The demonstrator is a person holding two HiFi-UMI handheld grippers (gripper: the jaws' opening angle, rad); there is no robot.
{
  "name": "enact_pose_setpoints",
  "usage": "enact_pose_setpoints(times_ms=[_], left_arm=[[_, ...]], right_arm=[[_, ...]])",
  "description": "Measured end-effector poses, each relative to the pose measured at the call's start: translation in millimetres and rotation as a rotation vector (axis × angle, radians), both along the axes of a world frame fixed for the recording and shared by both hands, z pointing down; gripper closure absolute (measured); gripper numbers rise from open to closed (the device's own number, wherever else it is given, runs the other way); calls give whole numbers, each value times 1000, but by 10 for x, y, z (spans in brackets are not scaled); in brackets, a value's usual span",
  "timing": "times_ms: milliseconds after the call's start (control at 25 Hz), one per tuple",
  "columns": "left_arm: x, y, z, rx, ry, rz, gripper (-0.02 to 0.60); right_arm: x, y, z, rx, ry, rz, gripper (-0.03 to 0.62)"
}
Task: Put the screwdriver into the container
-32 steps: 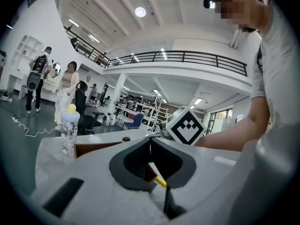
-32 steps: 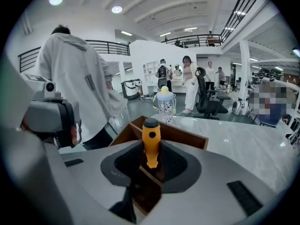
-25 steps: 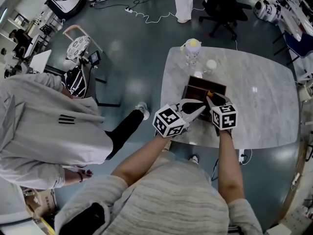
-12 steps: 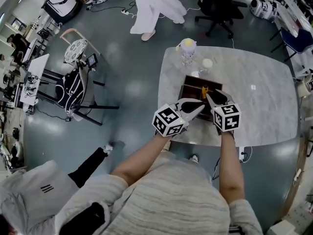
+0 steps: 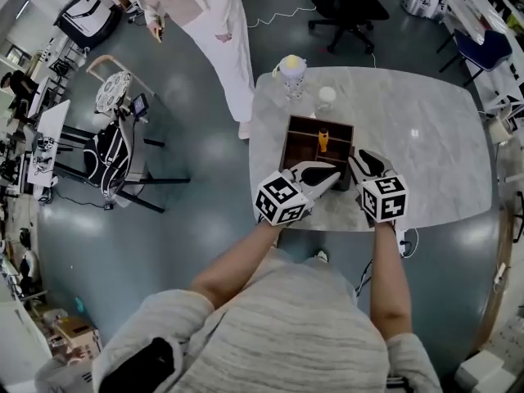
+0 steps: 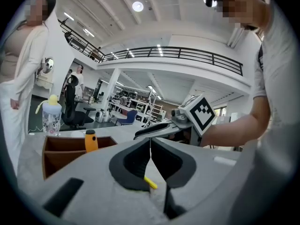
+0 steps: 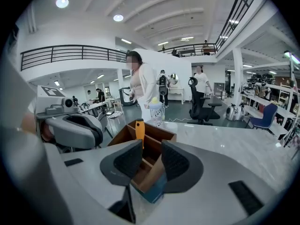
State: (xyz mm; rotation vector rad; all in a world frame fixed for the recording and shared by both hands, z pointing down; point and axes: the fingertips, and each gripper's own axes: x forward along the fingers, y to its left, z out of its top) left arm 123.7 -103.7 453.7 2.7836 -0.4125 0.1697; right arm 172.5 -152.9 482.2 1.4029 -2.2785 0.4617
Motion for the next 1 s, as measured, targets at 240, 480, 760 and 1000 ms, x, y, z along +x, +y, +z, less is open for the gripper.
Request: enact_pose_setpoints(times_ms=[240, 480, 760, 1000], left_arm=[[208, 154, 116, -24, -3, 34, 561], [357, 299, 268, -53, -16, 69, 561], [436, 343, 368, -86, -27, 93, 561], [517, 300, 541, -105, -31, 110, 561]], right_arm=[[457, 213, 298, -73, 16, 77, 493], [773, 375, 650, -154, 32, 148, 493], [894, 431, 949, -232, 39, 193, 493], [987, 370, 1342, -304, 34, 228, 493]])
